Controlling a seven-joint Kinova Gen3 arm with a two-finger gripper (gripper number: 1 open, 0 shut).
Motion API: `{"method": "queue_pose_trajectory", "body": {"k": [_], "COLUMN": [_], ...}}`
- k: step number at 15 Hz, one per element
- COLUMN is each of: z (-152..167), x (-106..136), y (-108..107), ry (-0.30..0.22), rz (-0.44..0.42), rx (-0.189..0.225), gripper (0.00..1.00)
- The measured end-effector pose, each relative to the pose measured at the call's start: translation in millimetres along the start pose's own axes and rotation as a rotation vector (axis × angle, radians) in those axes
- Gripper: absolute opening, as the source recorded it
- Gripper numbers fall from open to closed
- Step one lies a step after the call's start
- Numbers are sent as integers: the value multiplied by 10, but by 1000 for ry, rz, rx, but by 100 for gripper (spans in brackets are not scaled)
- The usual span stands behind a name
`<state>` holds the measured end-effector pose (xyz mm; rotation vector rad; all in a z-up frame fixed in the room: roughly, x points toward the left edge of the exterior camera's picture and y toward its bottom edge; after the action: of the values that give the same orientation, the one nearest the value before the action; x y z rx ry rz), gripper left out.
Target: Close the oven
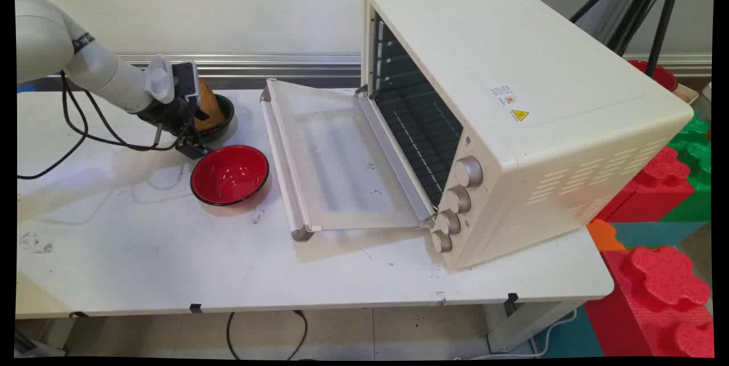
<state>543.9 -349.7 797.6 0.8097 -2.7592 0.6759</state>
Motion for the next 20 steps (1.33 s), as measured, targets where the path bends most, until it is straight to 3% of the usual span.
{"method": "queue_pose_trajectory", "body": {"k": [11, 20], "z": [-303, -679], "x": [145, 197], "y": [-94, -120], "ry": [144, 277], "rz": [-96, -121], "rx": [11, -32], "gripper": [100, 100]}}
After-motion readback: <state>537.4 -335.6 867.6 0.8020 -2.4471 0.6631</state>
